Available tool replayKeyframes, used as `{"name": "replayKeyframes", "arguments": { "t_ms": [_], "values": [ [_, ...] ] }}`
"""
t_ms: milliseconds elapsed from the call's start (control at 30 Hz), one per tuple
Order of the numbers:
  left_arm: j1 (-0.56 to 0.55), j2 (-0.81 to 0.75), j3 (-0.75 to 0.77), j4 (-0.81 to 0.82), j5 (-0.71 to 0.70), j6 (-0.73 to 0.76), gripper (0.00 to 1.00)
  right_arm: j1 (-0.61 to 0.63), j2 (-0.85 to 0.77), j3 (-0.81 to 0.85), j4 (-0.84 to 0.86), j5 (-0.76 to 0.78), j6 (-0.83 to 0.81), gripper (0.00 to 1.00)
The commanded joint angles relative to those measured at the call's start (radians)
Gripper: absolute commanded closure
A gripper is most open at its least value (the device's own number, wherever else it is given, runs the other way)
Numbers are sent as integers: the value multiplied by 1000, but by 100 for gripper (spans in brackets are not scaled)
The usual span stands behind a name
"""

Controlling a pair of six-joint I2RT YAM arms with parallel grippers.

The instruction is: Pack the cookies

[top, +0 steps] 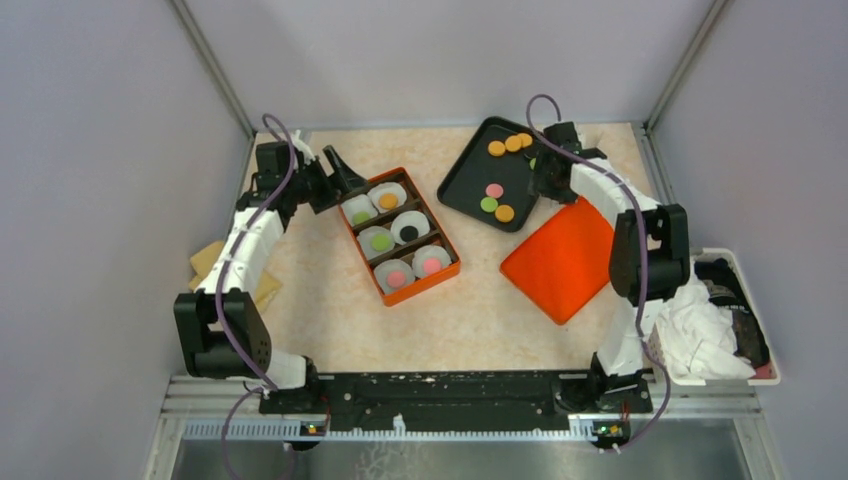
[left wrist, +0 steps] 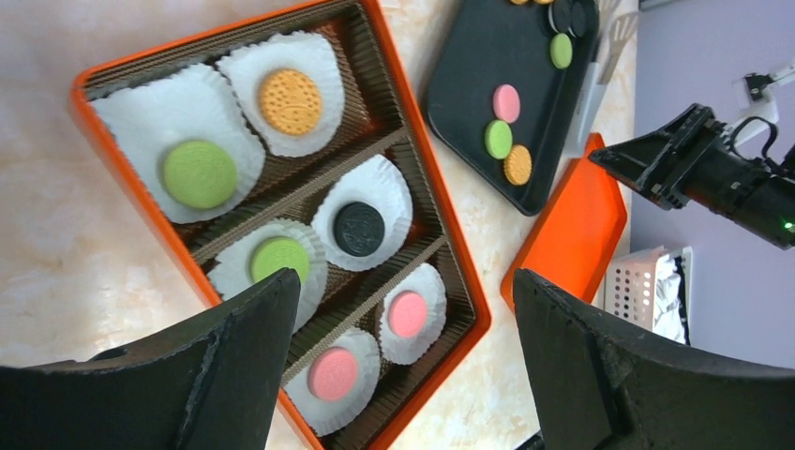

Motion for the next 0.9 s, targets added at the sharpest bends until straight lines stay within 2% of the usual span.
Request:
{"name": "replayKeyframes", "arguments": {
  "t_ms": [0, 200, 367, 433, 567, 867],
  "values": [
    [-60, -46, 16, 4, -5, 8, 11, 36, -114, -151, 54, -35, 29, 40],
    [-139, -68, 15, -3, -66, 12, 11, 60, -178, -310, 125, -92, 65, 43],
    [-163, -69, 14, -46, -144, 23, 11, 81, -234, -319, 117, -88, 63, 43],
    [-163, -61, 10, -82, -184, 18, 14, 91, -275, -331, 118, -85, 55, 43],
    [-177, -70, -43, -74, -178, -19, 22, 97, -311, -379, 136, -103, 45, 44],
    [-240, -105, -102, -48, -195, -36, 19, 137, -312, -480, 174, -140, 82, 46]
  ]
}}
